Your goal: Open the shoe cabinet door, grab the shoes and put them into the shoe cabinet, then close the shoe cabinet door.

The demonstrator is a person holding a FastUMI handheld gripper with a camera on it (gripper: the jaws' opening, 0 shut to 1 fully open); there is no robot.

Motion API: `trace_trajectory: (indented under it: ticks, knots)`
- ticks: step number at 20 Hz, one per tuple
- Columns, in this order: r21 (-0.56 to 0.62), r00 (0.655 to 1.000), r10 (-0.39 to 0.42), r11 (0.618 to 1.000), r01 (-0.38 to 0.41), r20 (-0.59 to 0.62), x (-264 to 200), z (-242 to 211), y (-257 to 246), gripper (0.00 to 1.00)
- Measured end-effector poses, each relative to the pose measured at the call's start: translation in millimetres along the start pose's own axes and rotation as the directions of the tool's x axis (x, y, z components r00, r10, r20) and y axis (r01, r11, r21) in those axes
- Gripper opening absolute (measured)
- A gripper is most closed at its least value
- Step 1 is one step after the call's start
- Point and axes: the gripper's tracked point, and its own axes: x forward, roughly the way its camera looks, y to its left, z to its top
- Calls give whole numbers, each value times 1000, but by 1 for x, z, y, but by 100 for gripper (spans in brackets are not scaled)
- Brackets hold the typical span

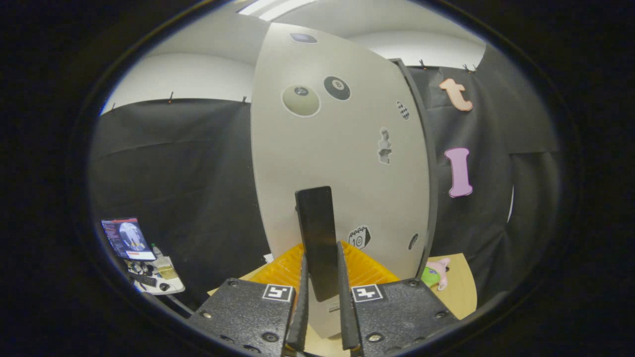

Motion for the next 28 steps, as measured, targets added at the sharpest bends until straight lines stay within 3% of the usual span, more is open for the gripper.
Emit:
trace_trajectory:
  ticks: [12, 15, 20, 22, 28]
  knots:
    - [-48, 994, -103, 993, 104, 20, -37, 2, -42, 29]
    - [-79, 985, -170, 982, 172, 27, -45, 3, -60, 30]
    - [-122, 937, -346, 929, 350, 54, -55, 1, -120, 17]
    - [-93, 945, -321, 941, 326, 66, -57, 0, -127, 10]
    - [-54, 945, -318, 945, 322, 74, -73, 0, -163, 4]
